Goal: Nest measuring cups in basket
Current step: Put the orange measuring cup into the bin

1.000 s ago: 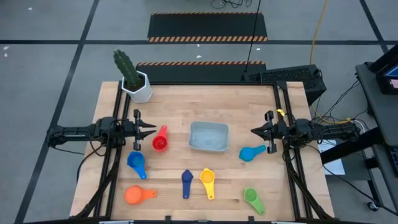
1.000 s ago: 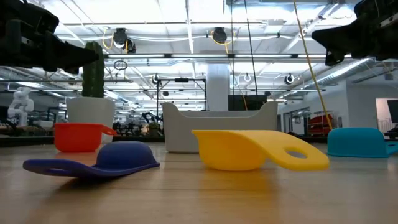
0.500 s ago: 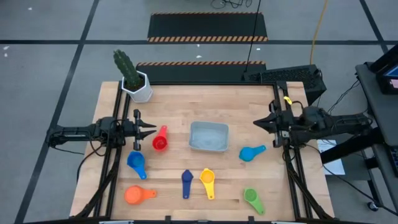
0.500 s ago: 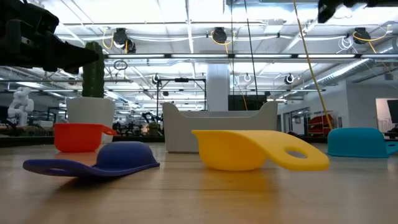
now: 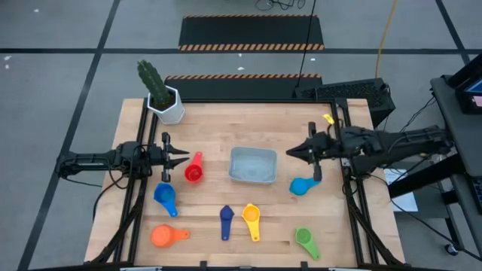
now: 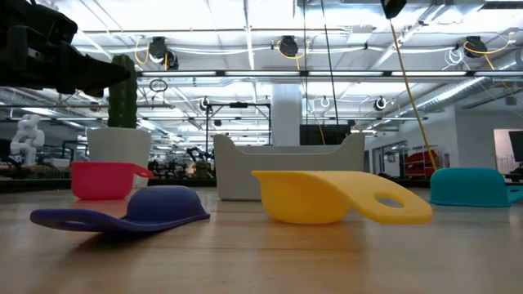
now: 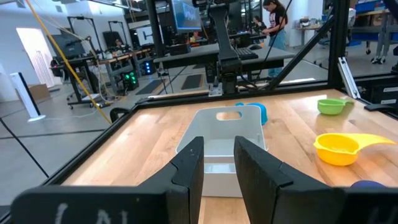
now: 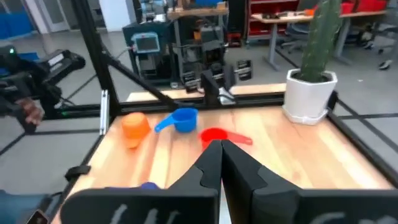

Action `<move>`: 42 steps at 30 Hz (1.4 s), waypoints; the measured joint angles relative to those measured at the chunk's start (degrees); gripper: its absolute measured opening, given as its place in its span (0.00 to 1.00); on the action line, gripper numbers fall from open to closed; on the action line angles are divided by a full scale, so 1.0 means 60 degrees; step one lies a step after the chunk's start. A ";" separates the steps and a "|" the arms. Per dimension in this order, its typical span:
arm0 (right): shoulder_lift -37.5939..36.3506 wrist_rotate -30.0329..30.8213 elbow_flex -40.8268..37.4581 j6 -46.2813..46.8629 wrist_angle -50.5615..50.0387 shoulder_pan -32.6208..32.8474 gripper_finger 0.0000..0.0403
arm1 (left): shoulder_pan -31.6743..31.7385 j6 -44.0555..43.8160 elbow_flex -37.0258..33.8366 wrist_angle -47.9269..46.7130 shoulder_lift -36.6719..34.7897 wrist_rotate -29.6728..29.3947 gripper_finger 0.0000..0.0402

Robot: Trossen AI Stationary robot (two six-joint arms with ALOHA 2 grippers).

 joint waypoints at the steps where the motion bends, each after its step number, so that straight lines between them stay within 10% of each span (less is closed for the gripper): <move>1: 0.0142 0.0269 0.0000 0.0007 -0.0023 0.0155 0.00 | -0.0003 -0.0001 0.0001 0.0000 0.0000 -0.0001 0.23; 8: 0.1018 0.2026 0.0000 0.0056 0.0103 0.1297 0.00 | 0.0000 0.0000 0.0002 -0.0004 0.0000 -0.0003 0.23; 30: 0.4317 0.2993 0.0000 0.0682 0.2399 0.3338 0.00 | -0.0390 -0.2785 0.0185 0.0991 0.0112 0.1495 0.23; 42: 0.4664 0.3012 0.0000 0.1389 0.2489 0.3344 0.00 | -0.2366 -0.3337 0.4076 -0.1899 0.4236 0.1093 0.23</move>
